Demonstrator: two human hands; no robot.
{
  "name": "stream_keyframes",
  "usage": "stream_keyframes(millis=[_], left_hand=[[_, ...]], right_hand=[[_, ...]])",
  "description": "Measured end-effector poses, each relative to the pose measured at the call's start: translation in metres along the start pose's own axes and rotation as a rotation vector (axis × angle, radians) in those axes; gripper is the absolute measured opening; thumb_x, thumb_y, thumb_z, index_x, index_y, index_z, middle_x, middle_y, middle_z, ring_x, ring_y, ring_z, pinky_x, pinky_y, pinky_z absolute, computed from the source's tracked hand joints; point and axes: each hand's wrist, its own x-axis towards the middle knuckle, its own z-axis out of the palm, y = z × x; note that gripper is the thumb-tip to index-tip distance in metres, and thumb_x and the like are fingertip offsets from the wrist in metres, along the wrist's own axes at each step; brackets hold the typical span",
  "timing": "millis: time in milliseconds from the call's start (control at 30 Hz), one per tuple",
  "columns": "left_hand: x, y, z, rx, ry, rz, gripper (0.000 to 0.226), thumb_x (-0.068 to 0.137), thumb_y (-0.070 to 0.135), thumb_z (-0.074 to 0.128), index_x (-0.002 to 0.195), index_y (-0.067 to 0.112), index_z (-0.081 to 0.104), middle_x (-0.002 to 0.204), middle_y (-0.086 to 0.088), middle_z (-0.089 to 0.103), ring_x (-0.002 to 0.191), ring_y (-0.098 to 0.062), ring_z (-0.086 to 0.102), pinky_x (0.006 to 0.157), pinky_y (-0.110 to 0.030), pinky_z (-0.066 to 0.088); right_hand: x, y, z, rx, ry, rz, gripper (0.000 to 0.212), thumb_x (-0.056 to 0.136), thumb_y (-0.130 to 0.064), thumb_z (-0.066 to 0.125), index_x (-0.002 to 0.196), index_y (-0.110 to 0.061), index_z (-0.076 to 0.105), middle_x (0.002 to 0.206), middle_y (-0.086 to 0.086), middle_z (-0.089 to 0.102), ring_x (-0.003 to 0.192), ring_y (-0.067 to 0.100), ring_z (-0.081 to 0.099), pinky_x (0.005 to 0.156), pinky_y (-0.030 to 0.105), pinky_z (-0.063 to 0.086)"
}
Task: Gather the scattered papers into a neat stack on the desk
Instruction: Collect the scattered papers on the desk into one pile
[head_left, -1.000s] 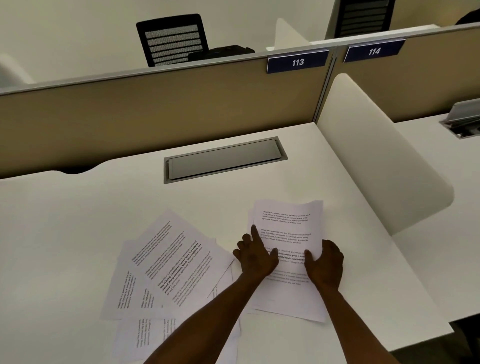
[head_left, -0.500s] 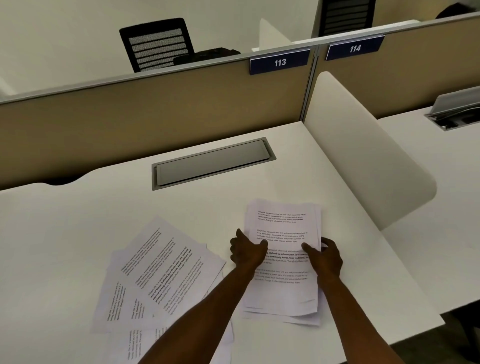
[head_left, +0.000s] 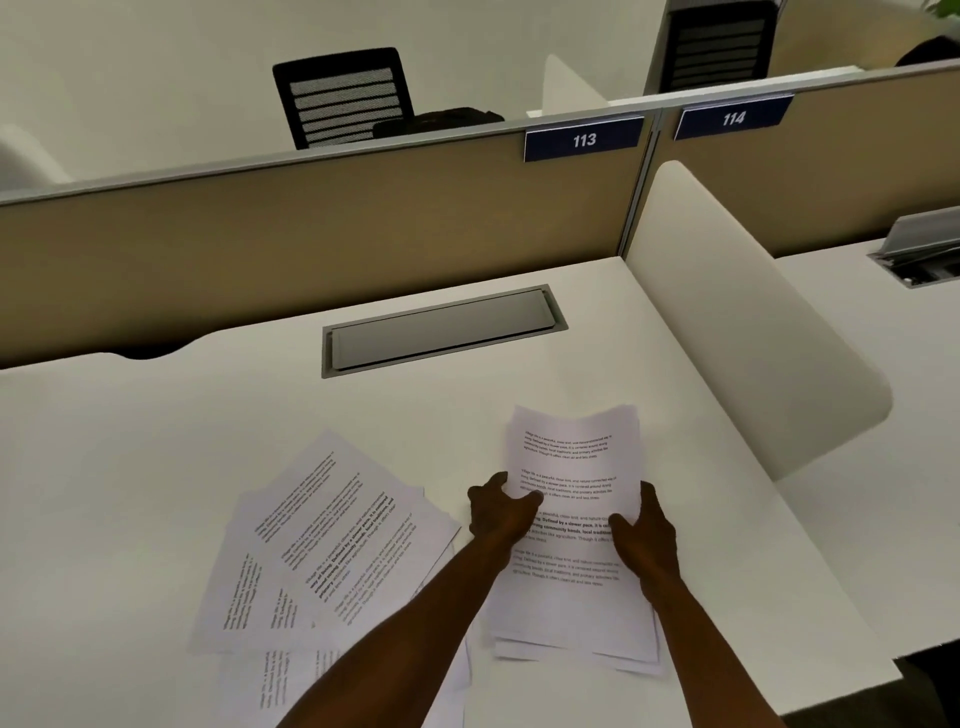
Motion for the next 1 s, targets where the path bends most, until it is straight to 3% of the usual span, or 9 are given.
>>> stream_keyframes(millis=[133, 233, 367, 467, 667, 800, 900, 933, 1000], left_hand=[[-0.007, -0.002, -0.008, -0.116, -0.029, 0.012, 0.069, 0.085, 0.025, 0.076, 0.147, 0.019, 0.047, 0.141, -0.011, 0.058, 0.127, -0.029, 0.058, 0.108, -0.047, 0.048], [-0.011, -0.004, -0.018, -0.199, -0.045, 0.03, 0.067, 0.088, 0.021, 0.074, 0.149, 0.025, 0.045, 0.137, -0.01, 0.062, 0.121, -0.028, 0.062, 0.105, -0.046, 0.052], [-0.02, -0.012, -0.035, -0.198, -0.062, 0.091, 0.07, 0.093, 0.014, 0.067, 0.153, 0.034, 0.036, 0.134, -0.008, 0.061, 0.117, -0.025, 0.063, 0.098, -0.036, 0.055], [-0.025, -0.018, -0.049, -0.245, -0.029, 0.114, 0.072, 0.093, 0.005, 0.063, 0.153, 0.033, 0.035, 0.131, -0.009, 0.06, 0.117, -0.025, 0.062, 0.102, -0.038, 0.053], [-0.036, -0.039, -0.103, -0.452, -0.001, 0.123, 0.036, 0.094, 0.002, 0.062, 0.126, 0.019, 0.066, 0.127, -0.008, 0.071, 0.11, -0.023, 0.07, 0.099, -0.041, 0.056], [-0.047, -0.069, -0.139, -0.51, 0.198, 0.084, 0.04, 0.095, 0.009, 0.065, 0.134, 0.017, 0.062, 0.128, -0.004, 0.069, 0.111, -0.021, 0.068, 0.099, -0.042, 0.056], [-0.052, -0.09, -0.158, -0.52, 0.393, 0.018, 0.033, 0.094, 0.009, 0.063, 0.126, 0.019, 0.064, 0.121, -0.004, 0.07, 0.095, -0.012, 0.067, 0.074, -0.022, 0.057], [-0.054, -0.095, -0.163, -0.53, 0.444, -0.007, 0.033, 0.094, 0.008, 0.063, 0.125, 0.019, 0.064, 0.122, -0.006, 0.07, 0.094, -0.013, 0.066, 0.073, -0.022, 0.057], [-0.055, -0.099, -0.171, -0.55, 0.499, -0.058, 0.039, 0.091, 0.008, 0.066, 0.129, 0.013, 0.061, 0.129, -0.012, 0.065, 0.107, -0.023, 0.066, 0.089, -0.037, 0.06]], right_hand=[[0.0, 0.001, -0.001, 0.149, -0.069, 0.034, 0.068, 0.093, -0.001, 0.059, 0.152, -0.017, 0.028, 0.147, 0.013, 0.047, 0.125, 0.028, 0.05, 0.106, 0.033, 0.037], [0.001, 0.0, -0.004, 0.317, -0.096, 0.091, 0.064, 0.091, 0.003, 0.061, 0.146, -0.021, 0.038, 0.141, 0.012, 0.053, 0.118, 0.027, 0.055, 0.108, 0.05, 0.043], [-0.003, -0.009, -0.001, 0.301, -0.19, 0.069, 0.066, 0.091, 0.005, 0.06, 0.146, -0.022, 0.036, 0.139, 0.008, 0.053, 0.114, 0.024, 0.055, 0.105, 0.044, 0.045], [-0.004, -0.023, 0.003, 0.263, -0.24, 0.006, 0.069, 0.088, 0.007, 0.061, 0.146, -0.023, 0.038, 0.137, 0.005, 0.054, 0.115, 0.023, 0.055, 0.106, 0.047, 0.045], [-0.003, -0.084, 0.02, 0.317, -0.444, -0.082, 0.062, 0.085, 0.001, 0.068, 0.131, -0.036, 0.053, 0.119, -0.008, 0.069, 0.103, 0.017, 0.069, 0.086, 0.04, 0.059], [-0.011, -0.121, 0.071, 0.189, -0.644, -0.154, 0.059, 0.086, 0.001, 0.067, 0.136, -0.024, 0.05, 0.127, 0.002, 0.066, 0.111, 0.026, 0.066, 0.094, 0.05, 0.055], [-0.019, -0.139, 0.117, 0.055, -0.714, -0.217, 0.053, 0.087, 0.002, 0.065, 0.134, -0.019, 0.051, 0.129, 0.01, 0.063, 0.112, 0.032, 0.064, 0.097, 0.056, 0.052], [-0.022, -0.144, 0.132, 0.011, -0.726, -0.236, 0.052, 0.087, 0.002, 0.064, 0.134, -0.016, 0.051, 0.129, 0.011, 0.062, 0.112, 0.033, 0.063, 0.097, 0.057, 0.052], [-0.028, -0.153, 0.159, -0.081, -0.727, -0.285, 0.053, 0.086, 0.002, 0.063, 0.135, -0.013, 0.05, 0.13, 0.013, 0.06, 0.114, 0.034, 0.061, 0.097, 0.057, 0.051]])
